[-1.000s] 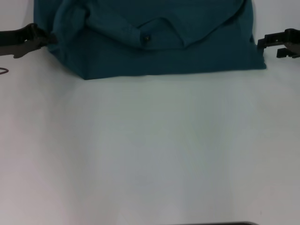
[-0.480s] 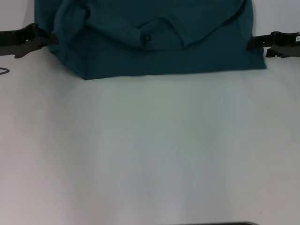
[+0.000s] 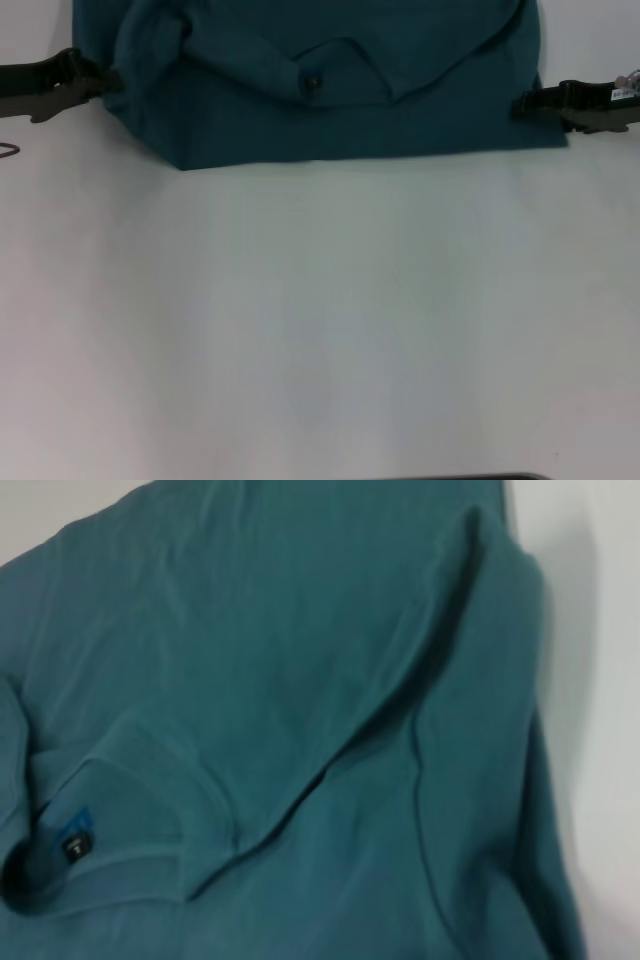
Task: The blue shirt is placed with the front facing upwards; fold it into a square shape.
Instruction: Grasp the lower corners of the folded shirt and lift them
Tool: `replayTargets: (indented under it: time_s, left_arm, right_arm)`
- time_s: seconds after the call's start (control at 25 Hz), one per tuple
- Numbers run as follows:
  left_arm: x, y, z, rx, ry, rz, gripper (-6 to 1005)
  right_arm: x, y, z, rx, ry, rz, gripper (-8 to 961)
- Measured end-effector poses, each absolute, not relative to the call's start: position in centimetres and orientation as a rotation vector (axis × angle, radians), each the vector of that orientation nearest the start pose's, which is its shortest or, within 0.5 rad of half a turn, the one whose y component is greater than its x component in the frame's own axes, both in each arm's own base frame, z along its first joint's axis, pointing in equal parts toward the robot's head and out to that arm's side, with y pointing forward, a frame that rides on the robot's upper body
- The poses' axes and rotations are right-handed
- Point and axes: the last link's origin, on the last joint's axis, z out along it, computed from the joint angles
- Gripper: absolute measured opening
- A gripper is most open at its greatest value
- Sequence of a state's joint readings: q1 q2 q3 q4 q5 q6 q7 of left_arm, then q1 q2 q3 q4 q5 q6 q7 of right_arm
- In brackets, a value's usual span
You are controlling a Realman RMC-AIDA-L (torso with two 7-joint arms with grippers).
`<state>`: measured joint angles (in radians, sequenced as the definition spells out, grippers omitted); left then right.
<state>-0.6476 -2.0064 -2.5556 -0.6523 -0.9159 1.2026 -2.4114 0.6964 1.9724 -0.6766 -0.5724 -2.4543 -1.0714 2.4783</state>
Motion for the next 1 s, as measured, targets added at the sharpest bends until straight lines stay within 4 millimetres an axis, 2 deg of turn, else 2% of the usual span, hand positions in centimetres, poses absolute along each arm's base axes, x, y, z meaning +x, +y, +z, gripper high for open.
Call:
replayTargets:
  time_s: [0.36, 0.68, 1.0]
  left_arm:
    - [-29.2, 39.9, 4.3, -1.96, -1.768, -0.63, 18]
    - [-28.8, 40.0, 4.6, -1.974, -1.746, -0.642, 19]
    - [-28.7, 40.1, 4.7, -1.976, -1.747, -0.644, 19]
  right_arm:
    - [30.0, 40.2, 2.5, -2.043, 1.73, 0.286, 829]
    - [30.6, 40.0, 3.5, -2.02, 1.743, 0.279, 829]
    - [31.0, 40.0, 4.2, -2.014, 1.738, 0.252, 505]
